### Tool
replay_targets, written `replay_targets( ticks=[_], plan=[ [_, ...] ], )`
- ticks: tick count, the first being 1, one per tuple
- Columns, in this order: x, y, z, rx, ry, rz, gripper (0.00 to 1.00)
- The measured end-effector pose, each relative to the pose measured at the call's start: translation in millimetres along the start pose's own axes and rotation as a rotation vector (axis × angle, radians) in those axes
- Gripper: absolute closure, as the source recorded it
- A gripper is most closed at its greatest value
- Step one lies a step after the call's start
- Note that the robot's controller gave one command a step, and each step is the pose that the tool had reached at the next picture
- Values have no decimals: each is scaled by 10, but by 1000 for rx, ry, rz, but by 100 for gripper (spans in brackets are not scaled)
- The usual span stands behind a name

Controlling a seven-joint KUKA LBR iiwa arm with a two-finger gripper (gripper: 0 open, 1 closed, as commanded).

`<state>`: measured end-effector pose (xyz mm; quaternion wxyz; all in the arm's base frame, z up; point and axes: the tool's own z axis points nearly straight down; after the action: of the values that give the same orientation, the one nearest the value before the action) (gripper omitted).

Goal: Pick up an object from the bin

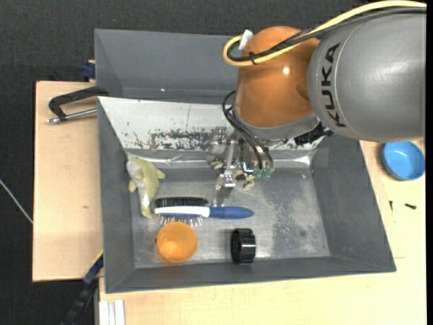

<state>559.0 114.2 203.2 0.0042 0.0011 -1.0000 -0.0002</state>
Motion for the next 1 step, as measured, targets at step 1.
replay_targets(
  ticks=[1],
  plan=[
    [346, -87, 1323, -3, -12, 154, 0]
  ],
)
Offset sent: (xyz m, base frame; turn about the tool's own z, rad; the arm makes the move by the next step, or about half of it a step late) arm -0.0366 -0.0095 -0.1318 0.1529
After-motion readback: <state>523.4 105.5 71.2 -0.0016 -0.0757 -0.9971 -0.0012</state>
